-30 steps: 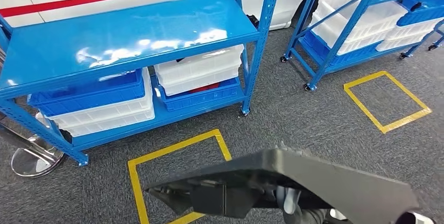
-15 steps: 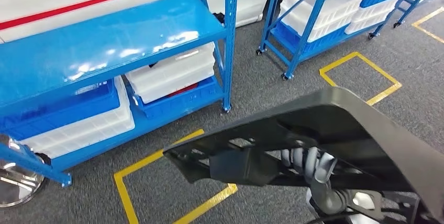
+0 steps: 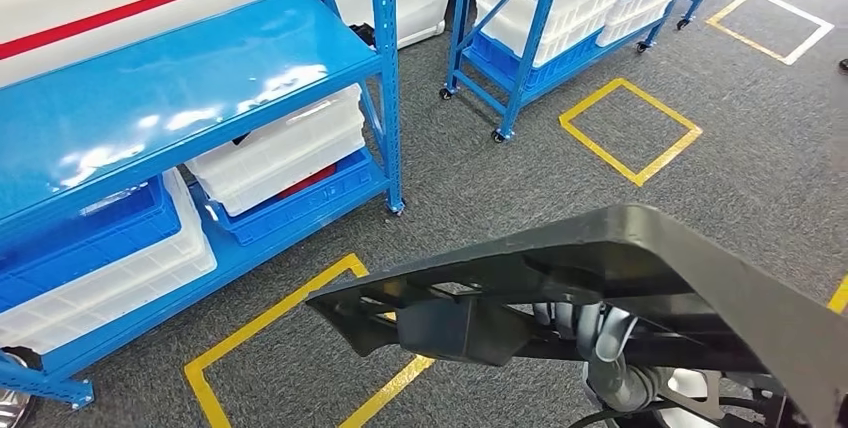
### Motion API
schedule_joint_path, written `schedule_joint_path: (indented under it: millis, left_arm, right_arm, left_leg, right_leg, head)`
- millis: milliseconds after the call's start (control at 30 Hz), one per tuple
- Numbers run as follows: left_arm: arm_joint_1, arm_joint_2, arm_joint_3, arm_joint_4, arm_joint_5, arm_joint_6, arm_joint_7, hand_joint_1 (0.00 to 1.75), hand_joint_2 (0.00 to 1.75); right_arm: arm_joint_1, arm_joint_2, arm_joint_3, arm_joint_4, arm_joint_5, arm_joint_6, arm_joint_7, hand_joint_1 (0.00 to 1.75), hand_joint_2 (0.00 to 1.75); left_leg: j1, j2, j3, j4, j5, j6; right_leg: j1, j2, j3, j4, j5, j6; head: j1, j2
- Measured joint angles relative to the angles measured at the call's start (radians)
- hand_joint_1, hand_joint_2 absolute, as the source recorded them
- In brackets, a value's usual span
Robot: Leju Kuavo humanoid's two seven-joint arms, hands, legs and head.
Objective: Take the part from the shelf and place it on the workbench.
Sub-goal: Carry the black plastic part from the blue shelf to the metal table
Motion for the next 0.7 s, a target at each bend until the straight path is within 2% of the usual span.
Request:
schedule_joint_path:
  millis: [67,100,133,167,200,233,267,300,333,367,400,433,500,567,600,633,667,700]
  left_arm:
    - [0.001,-0.003,-0.009,0.000,-0.013,-0.011,0.000,0.00,1.75]
    - [0.002,-0.004,-0.014,0.000,-0.019,-0.017,0.000,0.00,1.75]
    - [0.001,-0.005,-0.020,0.000,-0.026,-0.024,0.000,0.00,1.75]
    - [0.001,-0.006,-0.025,0.000,-0.031,-0.030,0.001,0.00,1.75]
    - [0.000,-0.007,-0.031,0.000,-0.036,-0.035,0.002,0.00,1.75]
    - [-0.001,-0.008,-0.037,0.000,-0.040,-0.040,0.003,0.00,1.75]
    - [-0.003,-0.010,-0.043,0.000,-0.043,-0.044,0.004,0.00,1.75]
    - [-0.004,-0.013,-0.048,0.000,-0.045,-0.048,0.005,0.00,1.75]
    - [-0.006,-0.015,-0.052,0.000,-0.047,-0.051,0.004,0.00,1.75]
    - [-0.008,-0.017,-0.056,0.000,-0.048,-0.055,0.003,0.00,1.75]
    - [-0.010,-0.019,-0.060,0.000,-0.049,-0.057,0.002,0.00,1.75]
    - [-0.012,-0.021,-0.063,0.000,-0.049,-0.059,0.001,0.00,1.75]
    - [-0.015,-0.022,-0.068,-0.001,-0.050,-0.063,0.000,0.00,1.75]
    - [-0.015,-0.022,-0.071,-0.001,-0.050,-0.072,0.000,0.00,1.75]
    - [-0.015,-0.022,-0.072,-0.001,-0.050,-0.077,-0.002,0.00,1.75]
    - [-0.014,-0.022,-0.074,-0.001,-0.050,-0.081,-0.004,0.00,1.75]
    - [-0.013,-0.023,-0.076,-0.001,-0.050,-0.083,-0.007,0.00,1.75]
    - [-0.013,-0.024,-0.078,-0.001,-0.049,-0.085,-0.010,0.00,1.75]
  right_arm:
    - [0.003,0.000,0.000,0.000,0.007,-0.002,0.003,1.69,1.75]
    - [0.006,0.000,0.000,0.000,0.013,-0.004,0.005,1.69,1.75]
    - [0.012,0.000,0.000,-0.001,0.019,-0.005,0.008,1.69,1.75]
    - [0.017,0.000,0.000,-0.001,0.025,-0.006,0.012,1.69,1.75]
    - [0.022,0.000,0.000,-0.003,0.031,-0.007,0.015,1.69,1.75]
    - [0.025,0.000,0.001,-0.004,0.036,-0.007,0.017,1.69,1.75]
    - [0.025,0.000,0.001,-0.004,0.038,-0.006,0.018,1.69,1.75]
    - [0.024,0.001,0.002,-0.004,0.040,-0.003,0.018,1.69,1.75]
    - [0.022,0.001,0.004,-0.003,0.040,0.000,0.017,1.69,1.75]
    - [0.020,0.002,0.004,-0.002,0.037,0.004,0.017,1.69,1.75]
    - [0.020,0.002,0.005,0.000,0.033,0.009,0.015,1.69,1.75]
    - [0.021,0.002,0.005,0.000,0.027,0.016,0.012,1.69,1.75]
    - [0.028,0.000,0.002,-0.003,0.007,0.035,0.002,1.69,1.75]
    - [0.039,-0.004,-0.008,-0.007,-0.018,0.064,-0.005,1.69,1.75]
    - [0.047,-0.006,-0.017,-0.009,-0.027,0.082,-0.006,1.69,1.75]
    - [0.057,-0.006,-0.026,-0.011,-0.031,0.100,-0.006,1.69,1.75]
    - [0.068,-0.007,-0.036,-0.014,-0.030,0.117,-0.006,1.69,1.75]
    - [0.077,-0.007,-0.046,-0.018,-0.027,0.133,-0.006,1.69,1.75]
  left_leg:
    - [-0.001,0.020,0.004,-0.005,-0.001,0.008]
    - [-0.002,0.029,0.005,-0.005,-0.002,0.010]
    - [-0.003,0.039,0.006,-0.005,-0.004,0.010]
    - [-0.003,0.048,0.008,-0.005,-0.006,0.010]
    - [-0.003,0.057,0.011,-0.005,-0.008,0.008]
    - [-0.004,0.065,0.015,-0.005,-0.011,0.006]
    - [-0.004,0.072,0.020,-0.005,-0.014,0.004]
    - [-0.005,0.080,0.024,-0.006,-0.018,0.000]
    - [-0.007,0.086,0.027,-0.006,-0.020,-0.005]
    - [-0.008,0.093,0.029,-0.008,-0.022,-0.010]
    - [-0.008,0.101,0.033,-0.011,-0.023,-0.015]
    - [-0.008,0.106,0.037,-0.014,-0.026,-0.021]
    - [-0.007,0.087,0.034,0.008,-0.045,-0.028]
    - [-0.006,0.048,-0.008,0.103,-0.097,-0.029]
    - [-0.006,0.037,-0.042,0.169,-0.125,-0.029]
    - [-0.006,0.033,-0.072,0.222,-0.141,-0.030]
    - [-0.005,0.031,-0.090,0.248,-0.138,-0.032]
    - [-0.005,0.030,-0.091,0.236,-0.115,-0.034]
  right_leg:
    - [-0.002,-0.048,-0.055,0.109,-0.053,0.011]
    - [-0.005,-0.059,-0.091,0.173,-0.078,0.014]
    - [-0.008,-0.064,-0.117,0.218,-0.088,0.017]
    - [-0.010,-0.066,-0.127,0.231,-0.081,0.018]
    - [-0.010,-0.069,-0.117,0.206,-0.056,0.016]
    - [-0.010,-0.075,-0.087,0.145,-0.020,0.013]
    - [-0.006,-0.091,-0.051,0.073,0.011,0.006]
    - [0.000,-0.106,-0.020,0.011,0.032,-0.001]
    - [0.006,-0.117,0.000,-0.029,0.041,-0.008]
    - [0.011,-0.122,0.006,-0.045,0.040,-0.014]
    - [0.015,-0.114,0.006,-0.047,0.039,-0.019]
    - [0.011,-0.103,0.009,-0.055,0.042,-0.025]
    - [0.006,-0.087,0.023,-0.075,0.050,-0.036]
    - [0.005,-0.075,0.034,-0.085,0.053,-0.045]
    - [0.006,-0.067,0.034,-0.084,0.052,-0.048]
    - [0.007,-0.057,0.035,-0.083,0.050,-0.050]
    - [0.008,-0.046,0.035,-0.080,0.048,-0.051]
    - [0.007,-0.034,0.035,-0.076,0.045,-0.049]
  head:
    - [0.004,0.000]
    - [0.004,0.000]
    - [0.004,0.000]
    - [0.004,0.000]
    - [0.004,0.000]
    - [0.004,0.000]
    - [0.004,0.000]
    - [0.004,0.000]
    - [0.004,0.000]
    - [0.004,0.000]
    - [0.004,0.000]
    - [0.004,0.000]
    - [0.002,0.000]
    - [0.000,0.000]
    - [0.000,0.000]
    - [0.000,0.000]
    - [0.000,0.000]
    - [0.000,0.000]
